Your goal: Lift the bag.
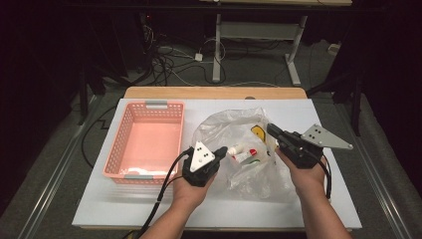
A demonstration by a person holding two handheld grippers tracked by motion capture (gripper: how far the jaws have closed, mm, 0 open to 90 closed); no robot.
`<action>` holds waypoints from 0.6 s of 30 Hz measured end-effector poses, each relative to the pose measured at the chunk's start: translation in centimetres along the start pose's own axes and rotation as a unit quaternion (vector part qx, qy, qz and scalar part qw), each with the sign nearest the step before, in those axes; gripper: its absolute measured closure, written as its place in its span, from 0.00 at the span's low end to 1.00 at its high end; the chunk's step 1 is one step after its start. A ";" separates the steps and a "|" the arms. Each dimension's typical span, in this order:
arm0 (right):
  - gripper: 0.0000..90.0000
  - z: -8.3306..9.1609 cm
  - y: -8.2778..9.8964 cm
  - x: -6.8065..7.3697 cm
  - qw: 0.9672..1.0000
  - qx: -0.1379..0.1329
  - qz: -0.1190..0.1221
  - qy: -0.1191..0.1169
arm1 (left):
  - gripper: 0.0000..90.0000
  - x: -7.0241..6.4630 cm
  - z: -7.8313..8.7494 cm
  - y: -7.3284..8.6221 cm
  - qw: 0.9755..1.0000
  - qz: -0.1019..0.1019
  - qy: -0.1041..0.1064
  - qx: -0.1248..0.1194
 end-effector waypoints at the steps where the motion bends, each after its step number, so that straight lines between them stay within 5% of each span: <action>1: 1.00 -0.1 -0.4 -0.2 1.000 -0.006 0.004 0.003 | 0.99 0.2 0.0 -0.8 1.000 -0.001 -0.002 -0.010; 7: 1.00 -0.3 -3.0 -1.3 0.999 -0.039 -0.001 0.022 | 0.99 1.1 -0.4 -5.7 0.998 -0.014 -0.012 -0.067; 18: 1.00 -0.3 -9.5 -3.7 0.993 -0.100 0.004 0.059 | 0.99 1.5 -0.6 -15.6 0.987 -0.055 -0.020 -0.152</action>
Point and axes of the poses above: each handheld gripper's, and its own axes: z roughly backward along the jaws, y roughly out of its underside, x roughly to its left, the point moved 10 cm from there along -z, roughly forward along the jaws, and after that the axes turned 2 degrees about -z, right-handed, at the moved point
